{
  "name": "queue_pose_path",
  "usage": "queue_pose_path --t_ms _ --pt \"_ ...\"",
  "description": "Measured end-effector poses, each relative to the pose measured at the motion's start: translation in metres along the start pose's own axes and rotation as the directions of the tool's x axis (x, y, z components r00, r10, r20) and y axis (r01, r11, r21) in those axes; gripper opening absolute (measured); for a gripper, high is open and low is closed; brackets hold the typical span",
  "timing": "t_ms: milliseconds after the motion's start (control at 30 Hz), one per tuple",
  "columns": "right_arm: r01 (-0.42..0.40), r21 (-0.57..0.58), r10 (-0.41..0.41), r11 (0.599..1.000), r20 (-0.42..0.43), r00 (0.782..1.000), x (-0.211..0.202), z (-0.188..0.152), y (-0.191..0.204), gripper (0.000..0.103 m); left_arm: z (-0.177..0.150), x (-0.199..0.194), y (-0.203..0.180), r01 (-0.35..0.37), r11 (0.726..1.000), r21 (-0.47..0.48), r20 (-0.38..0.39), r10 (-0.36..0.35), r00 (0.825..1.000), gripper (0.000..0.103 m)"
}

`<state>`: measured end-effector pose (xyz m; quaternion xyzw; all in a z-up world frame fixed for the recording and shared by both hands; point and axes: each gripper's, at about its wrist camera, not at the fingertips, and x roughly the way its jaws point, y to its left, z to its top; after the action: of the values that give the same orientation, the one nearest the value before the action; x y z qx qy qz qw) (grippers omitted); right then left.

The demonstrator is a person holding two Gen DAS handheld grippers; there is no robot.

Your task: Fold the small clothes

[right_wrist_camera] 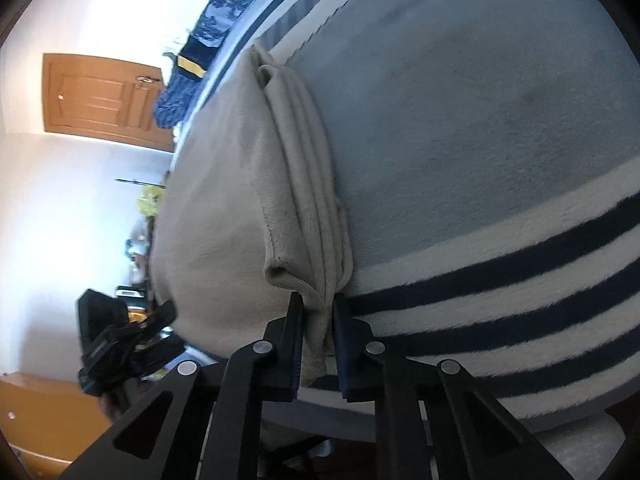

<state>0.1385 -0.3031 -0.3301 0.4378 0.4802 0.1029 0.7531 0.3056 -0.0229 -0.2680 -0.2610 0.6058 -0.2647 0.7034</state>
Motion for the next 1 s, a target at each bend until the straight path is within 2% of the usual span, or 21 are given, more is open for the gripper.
queue_pose_path --t_ms 67,133,167,200,267,333,400,433,500,567,600,633,667,700,733,800,900,1000 --pt "0.060 -0.056 -0.061 0.997 -0.014 0.998 0.005 -0.001 0.009 0.014 -0.003 -0.009 -0.002 -0.011 1.000 0.020 0.014 0.011 1.000 0.058" --pt "0.057 -0.059 -0.058 0.997 -0.018 0.998 0.008 0.000 0.013 0.019 -0.003 -0.018 -0.006 -0.064 0.996 0.059 0.054 0.061 0.997 0.060" --pt "0.034 -0.046 -0.035 0.998 -0.017 0.999 0.007 0.001 0.011 0.024 -0.004 -0.022 -0.007 -0.077 0.995 0.069 0.077 0.072 0.994 0.063" --pt "0.020 -0.033 -0.021 0.999 -0.011 1.000 0.005 0.001 0.009 0.030 -0.004 -0.027 -0.008 -0.087 0.993 0.078 0.110 0.078 0.991 0.072" --pt "-0.001 -0.024 0.002 1.000 0.011 1.000 0.000 0.002 0.006 0.054 -0.003 -0.031 -0.005 -0.102 0.992 0.068 0.153 0.091 0.984 0.080" --pt "-0.026 -0.042 0.027 0.999 0.021 0.999 -0.003 0.002 0.009 0.058 0.003 -0.025 -0.003 -0.131 0.990 0.057 0.141 0.122 0.982 0.081" --pt "-0.010 -0.073 0.011 0.997 0.020 1.000 0.002 0.000 0.014 0.059 0.010 -0.013 -0.004 -0.161 0.984 0.078 0.122 0.151 0.981 0.081" --pt "0.000 -0.082 0.001 0.997 0.013 1.000 0.006 -0.001 0.016 0.059 0.014 -0.009 -0.001 -0.150 0.985 0.082 0.111 0.141 0.984 0.082" --pt "0.011 -0.083 -0.010 0.996 0.004 1.000 0.009 -0.002 0.014 0.059 0.023 0.000 0.008 -0.075 0.996 0.049 0.079 0.071 0.994 0.094" --pt "-0.005 -0.085 0.005 0.996 0.010 1.000 0.010 -0.003 0.016 0.059 0.027 0.009 0.018 0.008 1.000 -0.008 0.040 -0.007 0.999 0.094" --pt "-0.009 -0.085 0.009 0.996 0.006 1.000 0.012 -0.003 0.015 0.058 0.026 0.014 0.021 0.035 0.999 -0.034 0.024 -0.034 0.999 0.093" --pt "-0.011 -0.078 0.010 0.997 -0.007 1.000 0.014 -0.002 0.015 0.044 0.026 0.015 0.022 0.041 0.998 -0.044 0.018 -0.040 0.999 0.092" --pt "-0.010 -0.075 0.009 0.997 -0.014 1.000 0.014 -0.001 0.014 0.035 0.024 0.016 0.020 0.048 0.998 -0.039 0.018 -0.047 0.999 0.081" --pt "-0.005 -0.072 0.004 0.997 -0.018 1.000 0.014 -0.001 0.014 0.033 0.023 0.014 0.015 0.078 0.997 -0.024 0.022 -0.077 0.997 0.063" --pt "-0.008 -0.064 0.007 0.998 -0.020 1.000 0.013 -0.001 0.013 0.024 0.022 0.011 0.011 0.071 0.997 -0.016 0.029 -0.071 0.997 0.060" --pt "-0.024 -0.050 0.023 0.998 -0.015 1.000 0.008 0.002 0.013 0.020 0.016 0.002 -0.002 0.049 0.998 0.035 0.051 -0.051 0.997 0.036" --pt "-0.035 -0.030 0.035 0.999 0.007 0.999 -0.007 0.001 0.014 0.017 0.005 -0.023 -0.019 0.055 0.996 0.067 0.094 -0.061 0.994 0.024" --pt "-0.040 -0.056 0.042 0.998 0.030 0.999 -0.020 0.001 0.026 0.017 -0.003 -0.027 -0.015 0.043 0.998 0.043 0.087 -0.046 0.995 0.023"
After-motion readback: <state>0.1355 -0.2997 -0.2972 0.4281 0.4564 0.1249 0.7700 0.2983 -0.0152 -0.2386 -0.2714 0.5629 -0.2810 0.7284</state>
